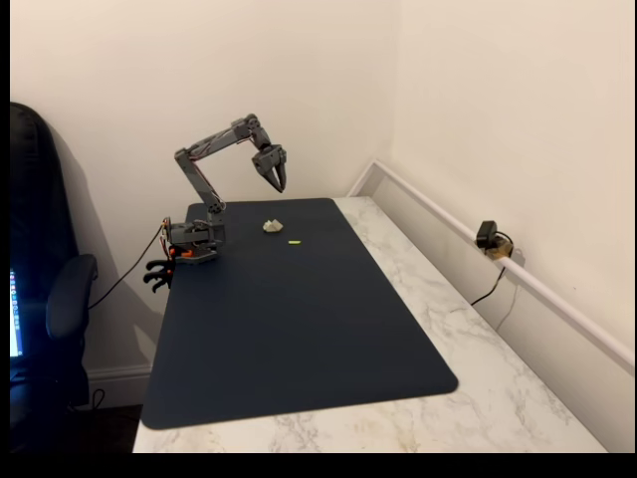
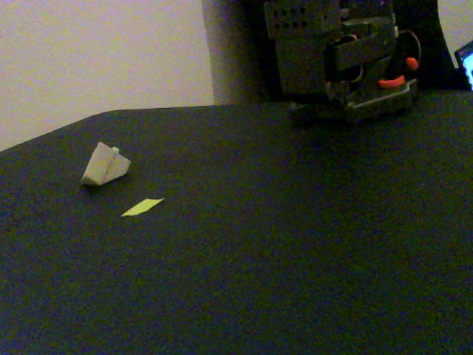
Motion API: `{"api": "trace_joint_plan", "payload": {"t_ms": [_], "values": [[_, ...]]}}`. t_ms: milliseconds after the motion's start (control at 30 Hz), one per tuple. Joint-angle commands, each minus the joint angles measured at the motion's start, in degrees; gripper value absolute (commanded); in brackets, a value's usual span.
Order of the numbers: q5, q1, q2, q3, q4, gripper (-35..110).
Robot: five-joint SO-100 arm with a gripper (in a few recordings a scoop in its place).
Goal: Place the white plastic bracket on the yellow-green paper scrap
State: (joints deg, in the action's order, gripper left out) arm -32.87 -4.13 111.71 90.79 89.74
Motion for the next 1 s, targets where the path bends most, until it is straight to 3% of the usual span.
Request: {"api": "trace_joint_plan", "payload": {"t_ms": [0, 333, 533, 767, 967], "values": [[-9.58, -3.43, -3.25, -4.66, 4.31, 8], [-8.61, -7.82, -4.04, 2.55, -1.93, 4], [-13.27, -16.79, -11.16, 0.26, 2.99, 11], [-10.46, -29.53, -8.79, 7.21, -0.44, 18], [-5.98, -32.34, -7.65, 14.68, -5.19, 19]]}}
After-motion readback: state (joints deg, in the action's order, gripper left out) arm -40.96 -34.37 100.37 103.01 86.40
